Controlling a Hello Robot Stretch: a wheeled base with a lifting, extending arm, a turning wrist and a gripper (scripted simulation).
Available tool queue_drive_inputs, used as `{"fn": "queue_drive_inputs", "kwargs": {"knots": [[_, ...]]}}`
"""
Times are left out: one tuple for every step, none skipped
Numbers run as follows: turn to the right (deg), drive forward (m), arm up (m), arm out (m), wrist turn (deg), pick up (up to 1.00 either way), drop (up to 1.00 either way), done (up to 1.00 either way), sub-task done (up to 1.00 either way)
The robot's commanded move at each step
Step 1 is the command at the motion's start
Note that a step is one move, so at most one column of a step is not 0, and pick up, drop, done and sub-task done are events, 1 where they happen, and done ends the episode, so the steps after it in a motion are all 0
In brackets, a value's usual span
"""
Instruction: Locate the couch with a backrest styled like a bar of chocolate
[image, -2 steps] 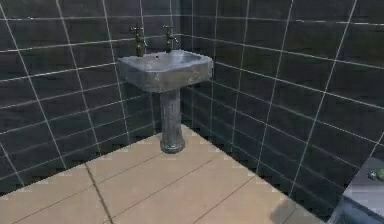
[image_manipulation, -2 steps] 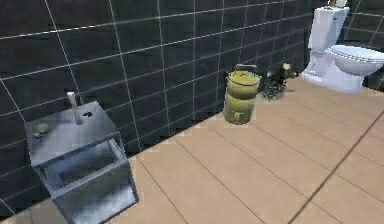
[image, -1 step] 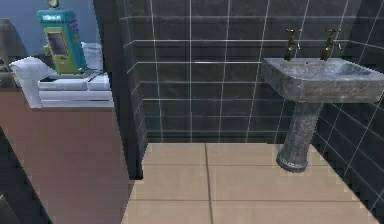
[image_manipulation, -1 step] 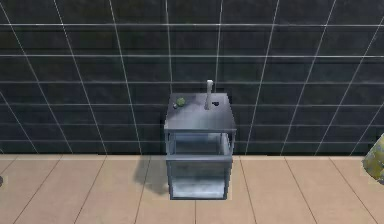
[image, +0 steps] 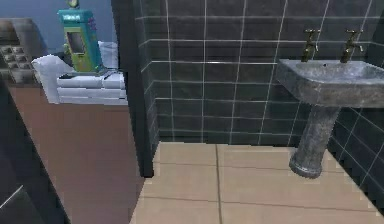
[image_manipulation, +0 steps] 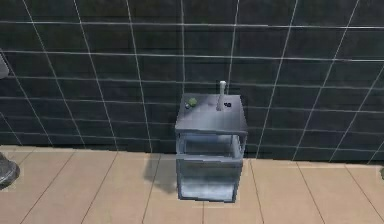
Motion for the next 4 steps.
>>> {"fn": "queue_drive_inputs", "kwargs": {"knots": [[0.0, 0.75, 0.0, 0.0, 0.0, 0.0, 0.0, 0.0, 0.0], [-36.0, 0.0, 0.0, 0.0, 0.0, 0.0, 0.0, 0.0, 0.0], [0.0, 0.2, 0.0, 0.0, 0.0, 0.0, 0.0, 0.0, 0.0], [-45.0, 0.0, 0.0, 0.0, 0.0, 0.0, 0.0, 0.0, 0.0]]}}
